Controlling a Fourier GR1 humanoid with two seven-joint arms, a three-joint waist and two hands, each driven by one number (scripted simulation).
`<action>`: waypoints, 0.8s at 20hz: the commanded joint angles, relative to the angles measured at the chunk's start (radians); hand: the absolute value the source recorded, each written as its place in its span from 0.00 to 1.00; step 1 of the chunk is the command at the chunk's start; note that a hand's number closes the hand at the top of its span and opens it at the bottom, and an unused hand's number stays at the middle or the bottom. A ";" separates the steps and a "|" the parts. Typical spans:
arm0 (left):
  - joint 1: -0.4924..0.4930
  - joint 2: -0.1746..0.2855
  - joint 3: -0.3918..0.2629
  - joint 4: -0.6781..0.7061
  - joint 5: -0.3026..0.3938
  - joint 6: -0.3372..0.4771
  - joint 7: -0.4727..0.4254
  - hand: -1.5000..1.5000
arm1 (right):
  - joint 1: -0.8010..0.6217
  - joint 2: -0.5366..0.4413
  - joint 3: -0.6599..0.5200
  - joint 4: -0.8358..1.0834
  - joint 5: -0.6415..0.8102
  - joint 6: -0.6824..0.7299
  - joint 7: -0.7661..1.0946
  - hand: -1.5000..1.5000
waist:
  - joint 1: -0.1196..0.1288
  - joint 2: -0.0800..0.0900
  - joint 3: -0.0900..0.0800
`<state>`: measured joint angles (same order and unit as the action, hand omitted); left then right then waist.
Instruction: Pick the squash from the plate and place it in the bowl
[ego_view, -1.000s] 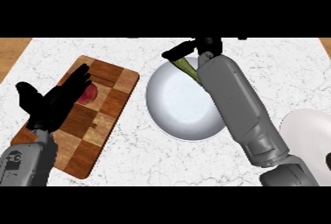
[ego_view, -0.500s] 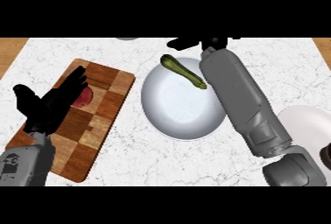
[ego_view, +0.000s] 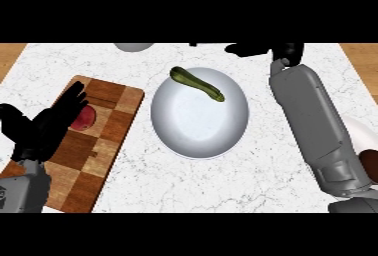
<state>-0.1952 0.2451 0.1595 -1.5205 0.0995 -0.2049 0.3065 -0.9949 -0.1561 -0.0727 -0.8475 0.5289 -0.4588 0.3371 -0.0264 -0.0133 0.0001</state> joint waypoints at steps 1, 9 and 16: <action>0.009 0.031 0.038 -0.013 0.044 -0.029 0.022 0.50 | 0.093 -0.050 0.044 -0.260 -0.038 0.142 0.016 0.00 | -0.017 -0.008 0.000; 0.058 0.034 0.048 -0.028 0.021 -0.012 -0.003 0.50 | 0.438 -0.090 0.077 -0.826 -0.224 0.319 0.006 0.00 | -0.064 -0.021 0.001; 0.079 0.024 0.047 -0.034 0.010 -0.005 -0.025 0.50 | 0.739 -0.065 0.065 -1.326 -0.438 0.405 0.121 0.00 | -0.061 -0.013 0.001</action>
<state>-0.1289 0.2678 0.2061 -1.5415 0.1155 -0.2093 0.2944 -0.4149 -0.2292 0.0060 -1.9242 0.1969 -0.0929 0.4117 -0.0907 -0.0300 0.0011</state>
